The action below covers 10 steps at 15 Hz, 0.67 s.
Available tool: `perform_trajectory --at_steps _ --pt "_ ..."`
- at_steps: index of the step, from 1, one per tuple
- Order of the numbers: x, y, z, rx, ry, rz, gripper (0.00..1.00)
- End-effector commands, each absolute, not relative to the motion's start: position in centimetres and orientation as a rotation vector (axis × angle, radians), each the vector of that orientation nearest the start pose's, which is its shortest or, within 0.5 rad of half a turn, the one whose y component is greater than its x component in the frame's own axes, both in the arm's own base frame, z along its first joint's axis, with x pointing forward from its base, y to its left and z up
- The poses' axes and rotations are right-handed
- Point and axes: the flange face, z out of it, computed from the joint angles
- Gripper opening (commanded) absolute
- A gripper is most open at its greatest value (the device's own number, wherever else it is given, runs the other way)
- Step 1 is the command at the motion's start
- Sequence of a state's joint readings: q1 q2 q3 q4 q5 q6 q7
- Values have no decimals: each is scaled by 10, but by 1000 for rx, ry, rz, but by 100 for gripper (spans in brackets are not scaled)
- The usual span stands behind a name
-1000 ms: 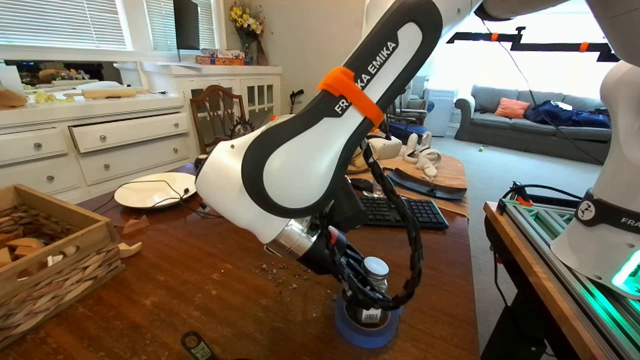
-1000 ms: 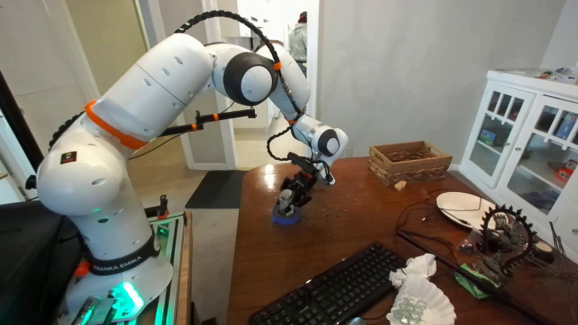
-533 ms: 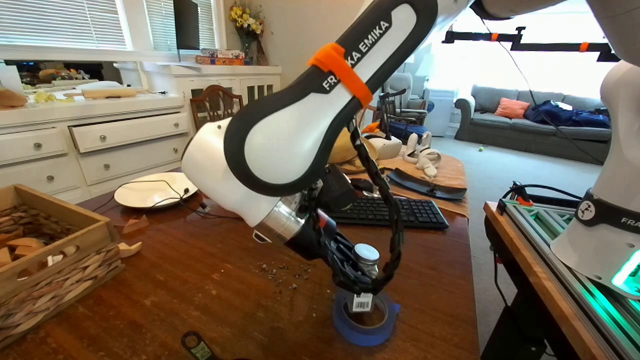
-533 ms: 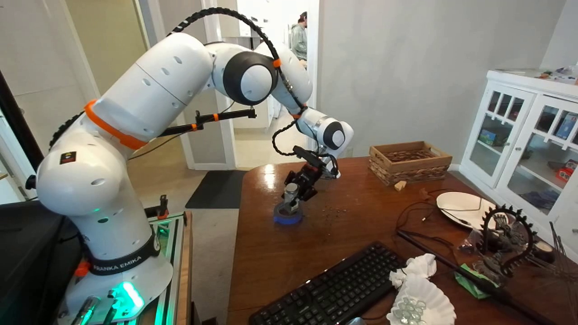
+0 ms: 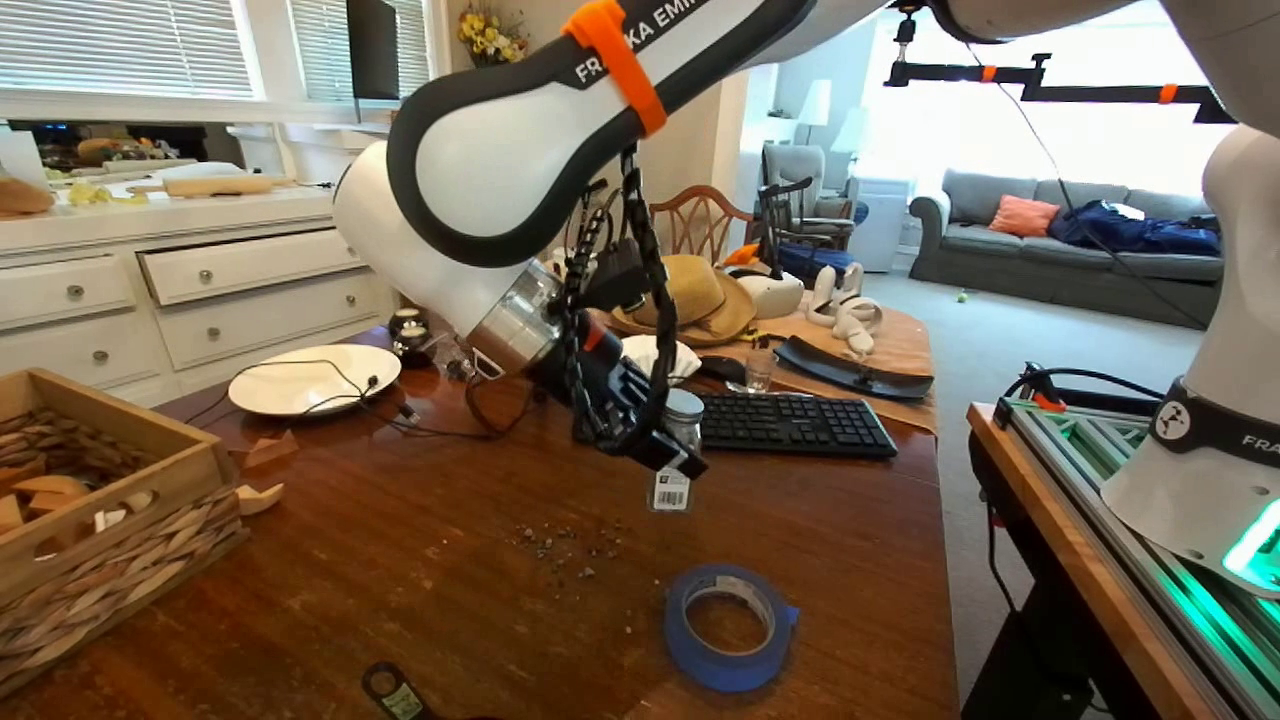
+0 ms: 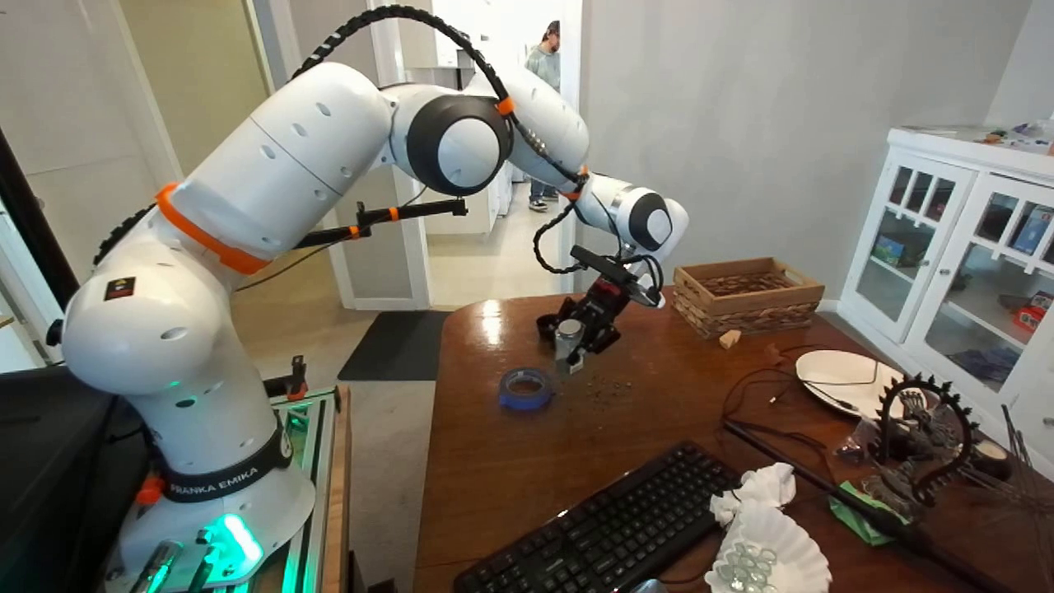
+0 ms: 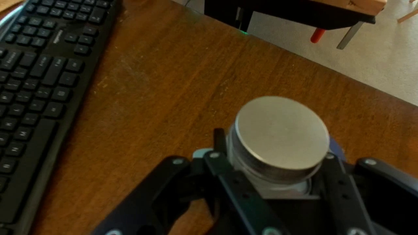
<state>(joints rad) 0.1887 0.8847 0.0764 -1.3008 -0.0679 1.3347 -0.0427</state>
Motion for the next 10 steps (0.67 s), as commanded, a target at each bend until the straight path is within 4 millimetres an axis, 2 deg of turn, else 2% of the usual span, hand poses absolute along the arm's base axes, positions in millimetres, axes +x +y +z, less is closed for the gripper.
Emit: perform_trajectory --at_steps 1,3,4,5,6,8,9,10 --pt "638 103 173 -2941 -338 1362 23" --pt "648 73 164 -2902 -201 1325 23" --pt "638 92 173 -2937 -305 1319 23" --pt "640 81 170 -2931 -279 1318 48" --pt "641 76 169 -2927 -270 1319 48" --pt "640 82 170 -2926 -284 1318 48" --pt "639 87 170 -2928 -296 1318 23" --pt "643 84 163 -2945 -250 1321 23"
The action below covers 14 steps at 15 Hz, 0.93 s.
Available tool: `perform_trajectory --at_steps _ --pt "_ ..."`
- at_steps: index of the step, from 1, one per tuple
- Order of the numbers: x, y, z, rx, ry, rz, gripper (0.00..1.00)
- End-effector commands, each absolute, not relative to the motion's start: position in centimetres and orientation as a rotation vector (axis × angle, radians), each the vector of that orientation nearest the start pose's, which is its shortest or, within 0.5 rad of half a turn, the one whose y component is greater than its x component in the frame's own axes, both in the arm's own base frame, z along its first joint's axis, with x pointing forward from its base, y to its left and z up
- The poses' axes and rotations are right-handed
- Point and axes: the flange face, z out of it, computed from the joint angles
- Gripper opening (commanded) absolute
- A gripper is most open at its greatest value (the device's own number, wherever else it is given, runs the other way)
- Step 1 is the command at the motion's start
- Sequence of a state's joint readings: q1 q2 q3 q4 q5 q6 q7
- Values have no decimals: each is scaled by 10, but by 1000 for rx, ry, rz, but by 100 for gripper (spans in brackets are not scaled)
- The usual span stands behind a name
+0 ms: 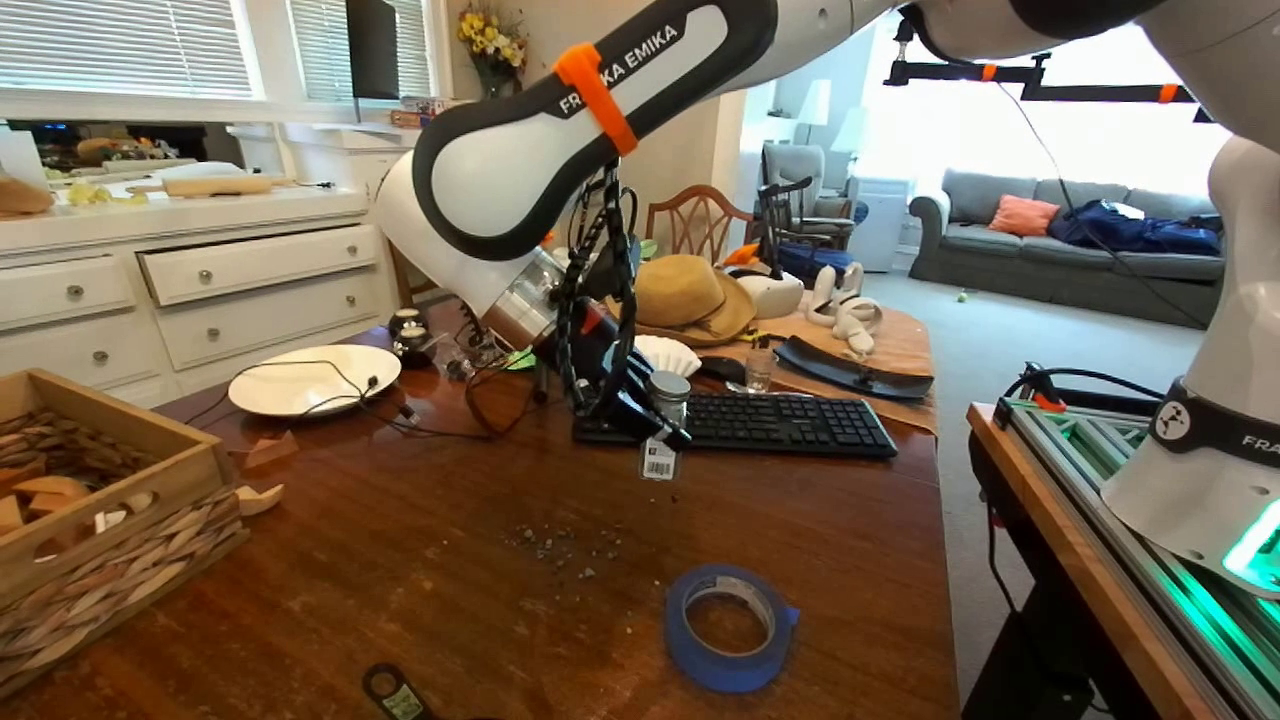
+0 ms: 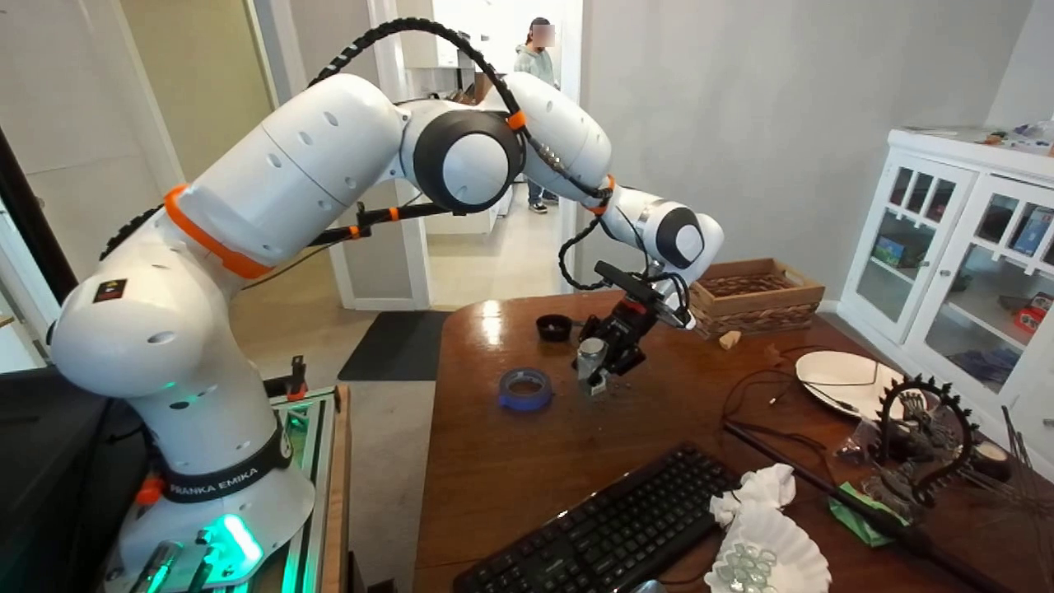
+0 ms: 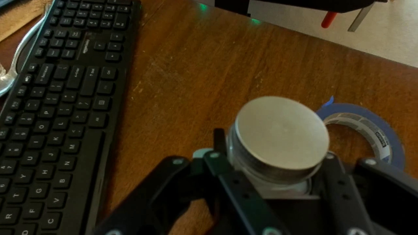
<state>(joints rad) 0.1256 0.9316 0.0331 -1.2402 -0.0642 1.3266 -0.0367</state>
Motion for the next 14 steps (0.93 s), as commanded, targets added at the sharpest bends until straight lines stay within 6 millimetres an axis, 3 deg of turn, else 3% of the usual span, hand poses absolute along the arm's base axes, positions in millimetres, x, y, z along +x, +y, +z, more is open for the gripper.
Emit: perform_trajectory --at_steps 1,5,9,14 --pt "649 78 156 -2966 -194 1319 23" --pt "673 27 137 -3049 101 1306 23" --pt "692 -34 139 -3088 412 1233 23" --pt "693 -102 142 -3046 789 1242 23"
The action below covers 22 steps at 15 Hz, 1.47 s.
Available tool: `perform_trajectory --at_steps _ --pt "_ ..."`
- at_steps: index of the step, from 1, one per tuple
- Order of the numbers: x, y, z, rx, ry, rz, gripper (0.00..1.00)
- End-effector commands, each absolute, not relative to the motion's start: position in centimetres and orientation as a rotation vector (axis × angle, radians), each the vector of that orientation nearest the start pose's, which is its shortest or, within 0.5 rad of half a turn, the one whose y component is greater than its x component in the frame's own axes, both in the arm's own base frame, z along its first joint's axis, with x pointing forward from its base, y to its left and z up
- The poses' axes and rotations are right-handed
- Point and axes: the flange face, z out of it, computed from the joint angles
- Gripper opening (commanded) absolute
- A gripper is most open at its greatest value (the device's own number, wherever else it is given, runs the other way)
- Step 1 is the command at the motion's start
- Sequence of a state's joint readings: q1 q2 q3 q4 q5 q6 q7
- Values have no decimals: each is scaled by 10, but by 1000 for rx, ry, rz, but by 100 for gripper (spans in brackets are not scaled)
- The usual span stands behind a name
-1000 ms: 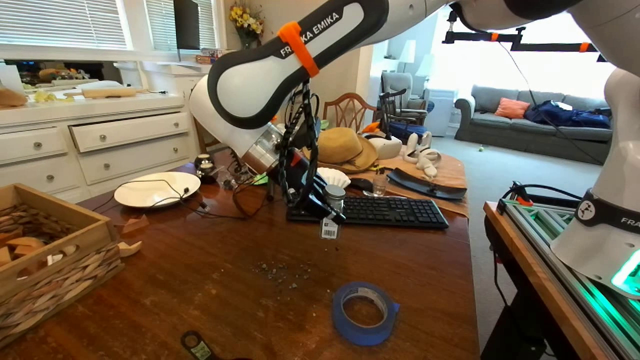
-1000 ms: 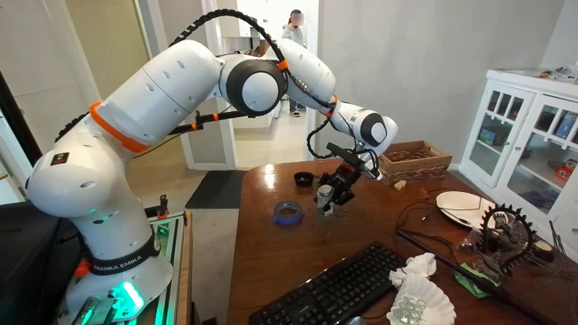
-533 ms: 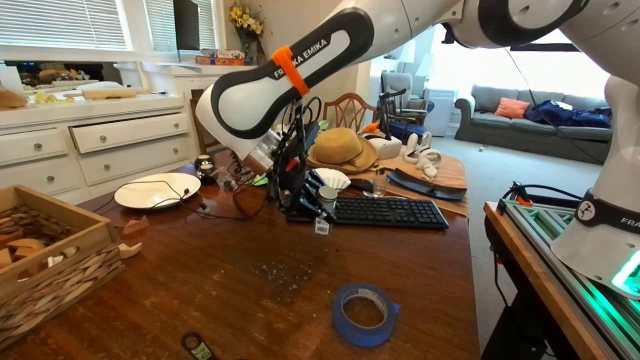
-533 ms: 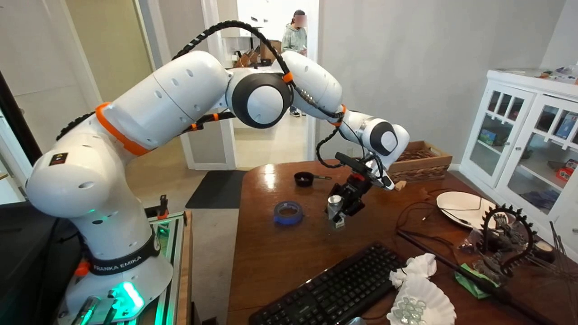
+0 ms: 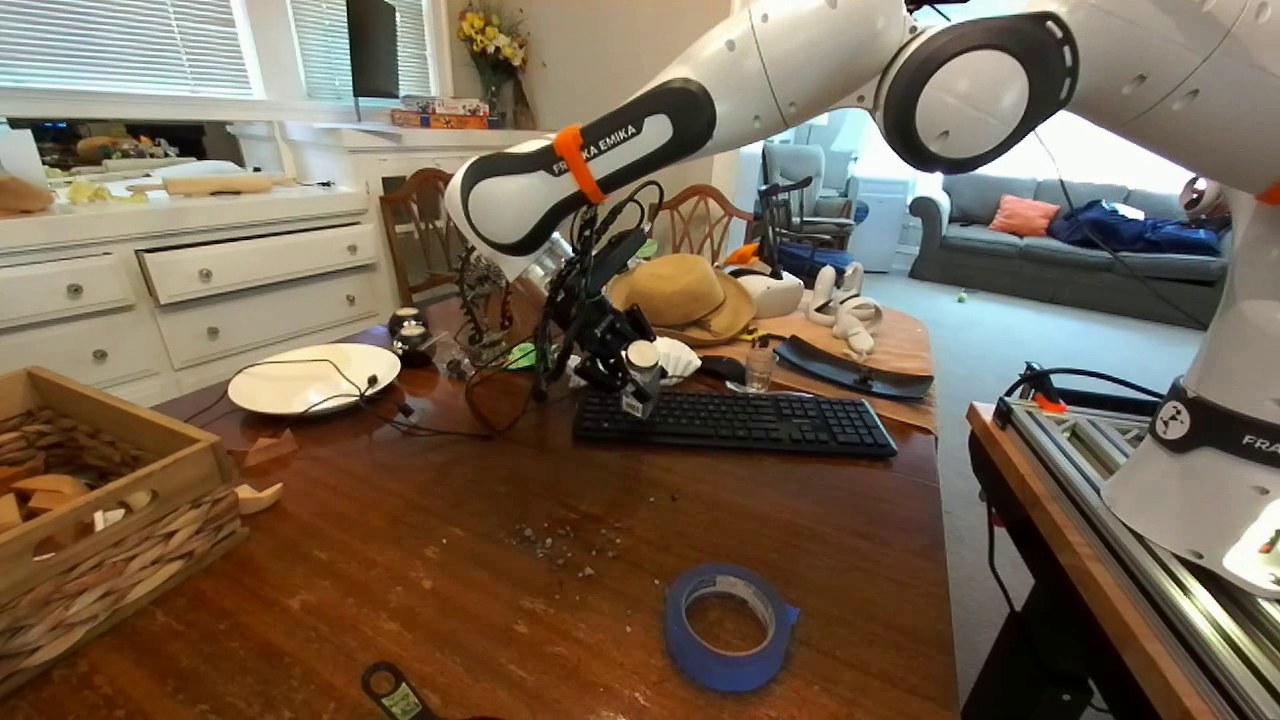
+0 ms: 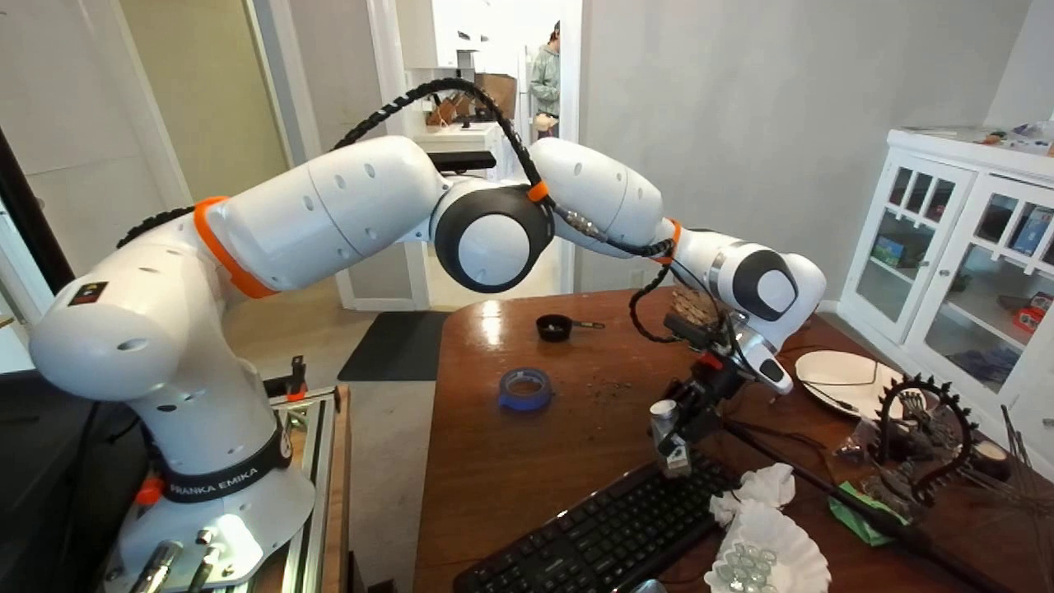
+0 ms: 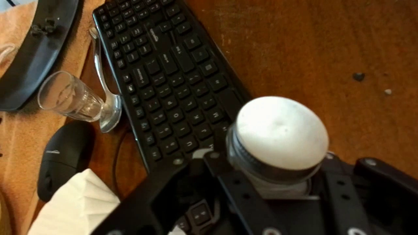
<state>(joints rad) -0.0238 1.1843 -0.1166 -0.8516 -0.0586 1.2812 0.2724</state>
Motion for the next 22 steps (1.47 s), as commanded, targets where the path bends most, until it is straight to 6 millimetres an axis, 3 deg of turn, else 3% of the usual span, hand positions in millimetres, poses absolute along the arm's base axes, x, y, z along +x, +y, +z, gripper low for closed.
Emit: perform_trajectory --at_steps 1,7,8,10,12,13,19,22 --pt "690 -115 142 -3033 858 1264 23" --pt "667 -191 141 -2808 1153 1344 23" --pt "669 -178 142 -2907 1086 1343 48" --pt "664 -196 141 -2848 1131 1341 48" --pt "664 -200 141 -2836 1141 1336 48" --pt "665 -198 141 -2837 1140 1334 23" --pt "644 -239 131 -2709 1218 1398 23" --pt "632 -256 117 -2640 1190 1422 23"
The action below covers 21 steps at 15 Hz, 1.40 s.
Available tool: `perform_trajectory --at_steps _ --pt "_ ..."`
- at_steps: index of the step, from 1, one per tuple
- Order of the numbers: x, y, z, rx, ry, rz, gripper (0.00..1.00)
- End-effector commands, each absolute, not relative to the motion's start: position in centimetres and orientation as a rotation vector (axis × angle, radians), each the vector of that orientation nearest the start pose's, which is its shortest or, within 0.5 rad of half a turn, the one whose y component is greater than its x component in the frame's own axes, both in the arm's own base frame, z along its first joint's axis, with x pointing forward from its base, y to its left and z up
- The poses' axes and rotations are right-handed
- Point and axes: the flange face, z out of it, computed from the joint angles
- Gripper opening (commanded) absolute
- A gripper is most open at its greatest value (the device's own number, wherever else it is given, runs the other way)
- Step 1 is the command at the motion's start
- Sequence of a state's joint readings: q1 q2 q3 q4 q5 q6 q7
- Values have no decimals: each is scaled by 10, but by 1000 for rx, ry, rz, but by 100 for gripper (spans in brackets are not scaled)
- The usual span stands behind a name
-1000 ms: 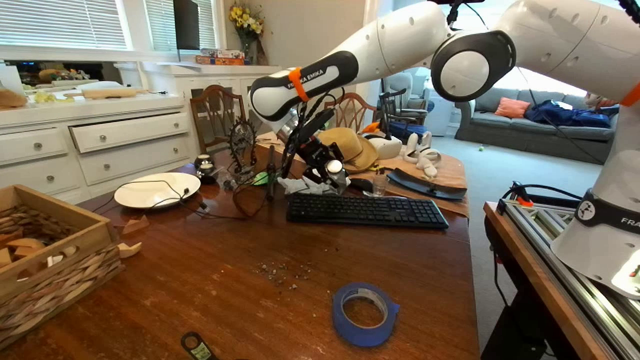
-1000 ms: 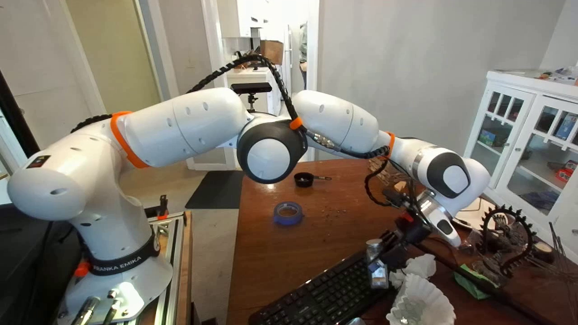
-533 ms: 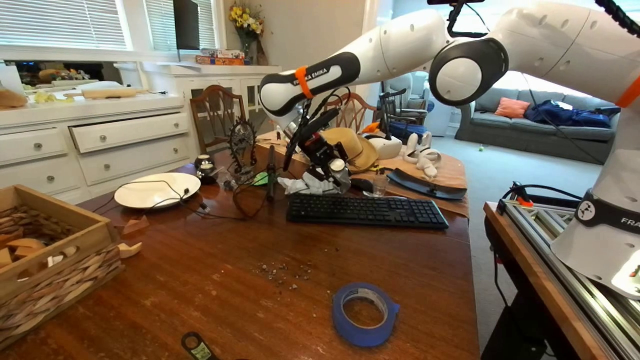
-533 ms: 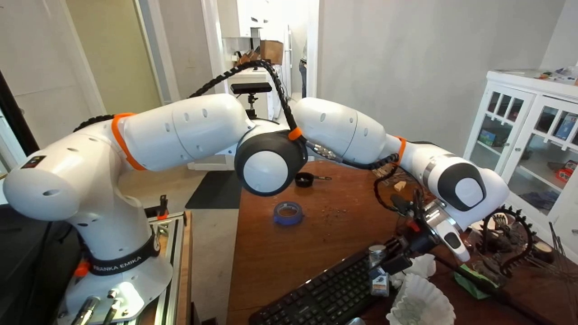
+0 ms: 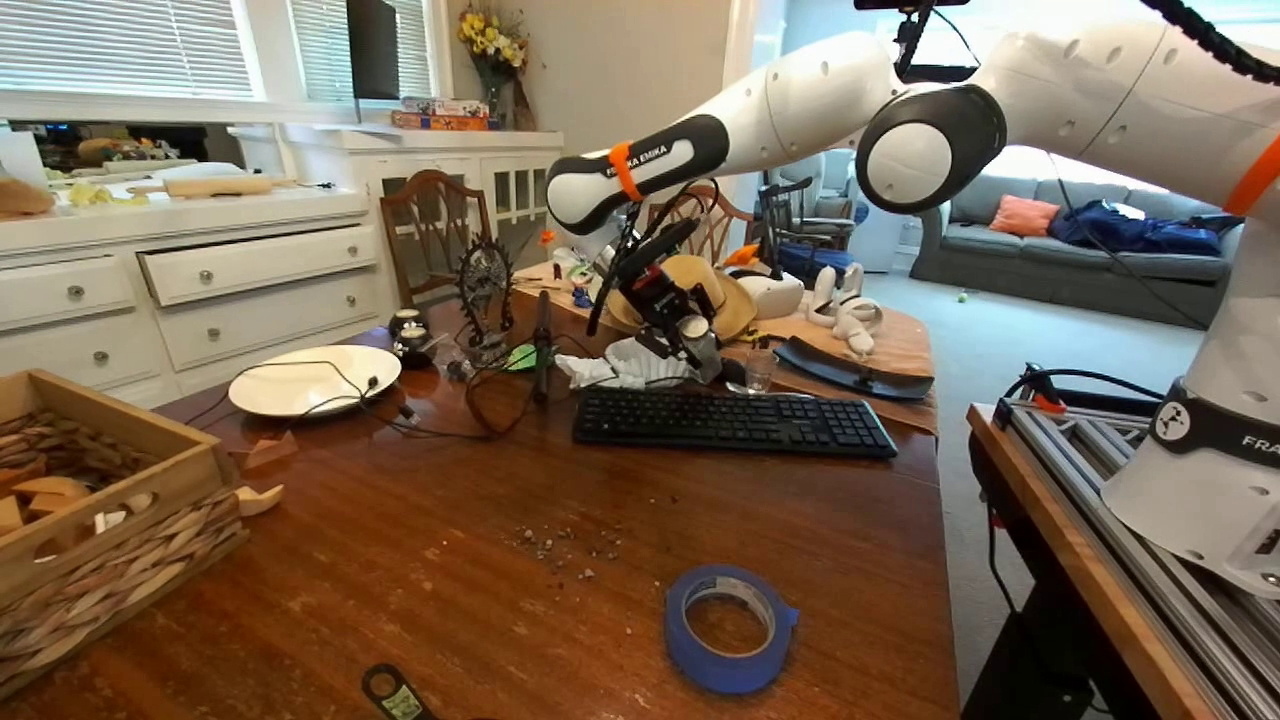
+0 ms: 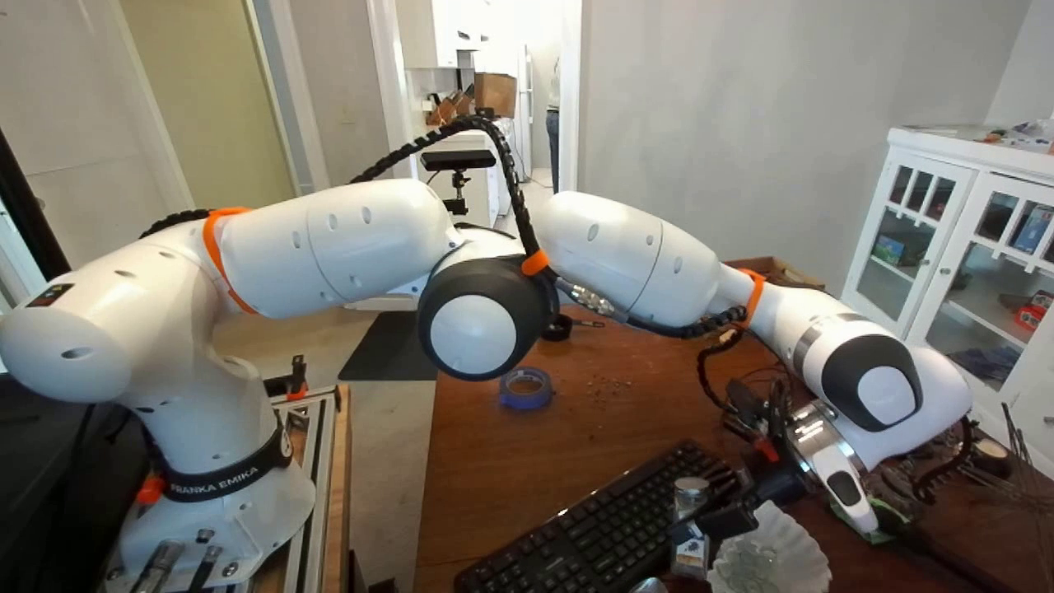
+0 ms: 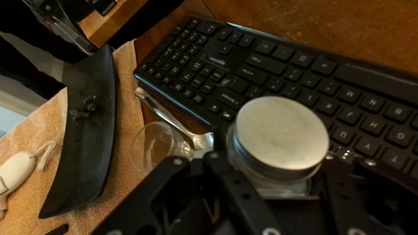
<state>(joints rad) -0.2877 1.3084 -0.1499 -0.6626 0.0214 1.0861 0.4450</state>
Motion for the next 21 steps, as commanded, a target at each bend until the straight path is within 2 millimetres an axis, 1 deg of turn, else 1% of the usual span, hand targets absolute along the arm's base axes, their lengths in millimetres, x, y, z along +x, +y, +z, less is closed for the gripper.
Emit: perform_trajectory --at_steps 1,3,5,11,16,21 --pt "629 -261 112 -2624 1184 1413 23" --pt "626 -268 101 -2596 1158 1383 23" --pt "625 -272 93 -2578 1129 1351 23" --pt "626 -283 92 -2521 1074 1244 23" --pt "620 -289 82 -2443 1074 1236 23" --pt "611 -299 74 -2366 1059 1217 23"
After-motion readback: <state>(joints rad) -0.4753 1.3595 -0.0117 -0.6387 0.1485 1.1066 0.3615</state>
